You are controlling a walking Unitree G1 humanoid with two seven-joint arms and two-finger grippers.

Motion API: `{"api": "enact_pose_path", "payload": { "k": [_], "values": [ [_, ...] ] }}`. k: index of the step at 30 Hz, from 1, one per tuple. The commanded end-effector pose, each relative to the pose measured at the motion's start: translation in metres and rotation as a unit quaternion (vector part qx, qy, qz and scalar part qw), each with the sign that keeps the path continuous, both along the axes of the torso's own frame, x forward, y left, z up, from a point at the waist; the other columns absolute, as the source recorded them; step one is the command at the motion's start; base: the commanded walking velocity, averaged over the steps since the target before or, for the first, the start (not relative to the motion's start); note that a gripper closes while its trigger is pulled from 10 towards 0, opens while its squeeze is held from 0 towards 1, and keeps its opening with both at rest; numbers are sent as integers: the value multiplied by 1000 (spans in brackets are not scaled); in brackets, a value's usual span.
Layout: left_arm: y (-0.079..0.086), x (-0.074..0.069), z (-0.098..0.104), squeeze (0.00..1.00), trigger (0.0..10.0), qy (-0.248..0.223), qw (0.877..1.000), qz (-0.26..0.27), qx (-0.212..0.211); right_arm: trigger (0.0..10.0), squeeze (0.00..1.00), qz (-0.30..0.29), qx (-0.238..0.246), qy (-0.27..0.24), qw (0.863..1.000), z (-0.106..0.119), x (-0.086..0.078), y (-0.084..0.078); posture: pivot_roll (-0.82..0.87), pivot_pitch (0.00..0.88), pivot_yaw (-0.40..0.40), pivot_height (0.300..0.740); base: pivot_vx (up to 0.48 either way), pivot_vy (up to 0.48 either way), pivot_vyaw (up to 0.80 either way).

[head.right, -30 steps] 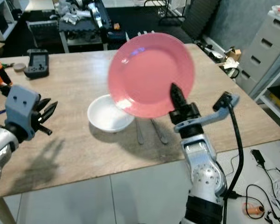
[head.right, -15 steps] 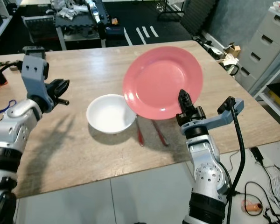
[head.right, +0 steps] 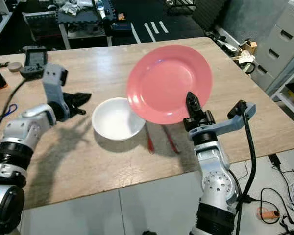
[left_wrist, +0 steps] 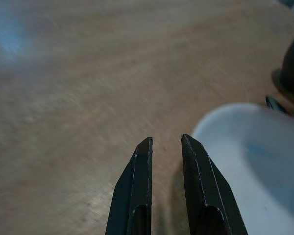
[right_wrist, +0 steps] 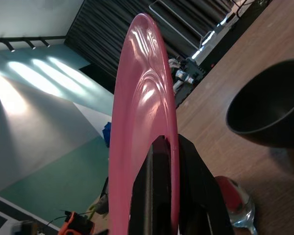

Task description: Setting the table

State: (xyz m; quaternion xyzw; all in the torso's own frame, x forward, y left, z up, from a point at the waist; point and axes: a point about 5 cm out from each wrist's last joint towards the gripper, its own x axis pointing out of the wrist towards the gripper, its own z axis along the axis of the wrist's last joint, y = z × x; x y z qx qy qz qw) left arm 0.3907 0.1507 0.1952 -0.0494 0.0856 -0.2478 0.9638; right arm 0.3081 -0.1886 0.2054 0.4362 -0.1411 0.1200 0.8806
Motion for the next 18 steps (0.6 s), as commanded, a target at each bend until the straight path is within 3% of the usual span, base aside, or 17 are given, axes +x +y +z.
{"api": "enact_pose_path", "payload": {
  "k": [1,8,16,17,18],
  "values": [
    [-2,-4,-12,0,10000,20,1000,-12,6,10000,0,4,2,-2,1000,-1,-3,2,-28,95,90,740,0,0,0],
    [-12,-11,-36,0,10000,58,998,-17,20,10000,0,11,5,-2,1000,0,-2,6,-26,94,94,740,0,0,0],
    [-8,-11,-40,0,10000,64,998,-5,27,10000,0,10,7,-2,1000,-1,-3,6,-26,93,97,740,0,0,0],
    [-7,-10,-40,0,8118,65,998,1,27,10000,0,10,8,-2,1000,-1,-3,6,-25,93,98,740,0,0,0],
    [-6,-10,-40,0,2863,66,997,6,27,10000,0,10,9,-2,1000,-1,-3,6,-24,93,99,740,0,0,0]
  ]
}}
